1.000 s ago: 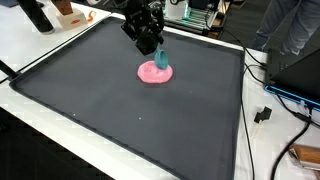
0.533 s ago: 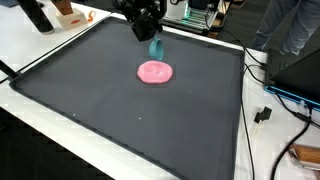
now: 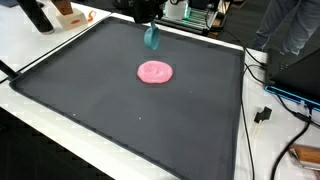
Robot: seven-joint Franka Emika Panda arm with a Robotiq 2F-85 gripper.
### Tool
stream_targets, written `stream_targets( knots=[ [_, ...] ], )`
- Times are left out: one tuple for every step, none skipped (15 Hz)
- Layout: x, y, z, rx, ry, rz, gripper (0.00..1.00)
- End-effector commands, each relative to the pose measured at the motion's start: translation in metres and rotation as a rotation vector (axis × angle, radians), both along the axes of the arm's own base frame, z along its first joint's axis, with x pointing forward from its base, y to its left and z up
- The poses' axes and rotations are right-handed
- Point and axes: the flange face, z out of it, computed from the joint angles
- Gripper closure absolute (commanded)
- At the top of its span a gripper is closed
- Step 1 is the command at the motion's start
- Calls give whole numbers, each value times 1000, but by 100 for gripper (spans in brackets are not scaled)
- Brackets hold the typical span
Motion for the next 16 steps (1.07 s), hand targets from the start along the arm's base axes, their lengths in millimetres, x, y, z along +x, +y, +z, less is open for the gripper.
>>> stream_targets(
  knots=[
    [-14,10,20,-67,-5,-33,75],
    [-16,12,24,-76,-9,-38,75],
    [-18,14,28,-86,-15,-34,75],
    [-19,17,31,-97,-23,-33,75],
    [-20,19,34,-105,-29,-32,75],
    [-21,20,37,-111,-43,-43,75],
    [-22,22,40,-114,-47,-44,75],
    [-22,24,43,-120,-55,-54,75],
    [-23,25,45,-125,-61,-59,75],
    [-24,27,47,-128,-68,-69,75],
    [-24,28,49,-133,-72,-74,75],
    [-25,30,50,-142,-82,-80,75],
    [-17,27,44,-108,-70,-61,75],
    [-17,28,45,-109,-71,-62,50],
    [-17,28,44,-109,-70,-62,50],
    [-17,28,44,-110,-69,-62,50]
  ],
)
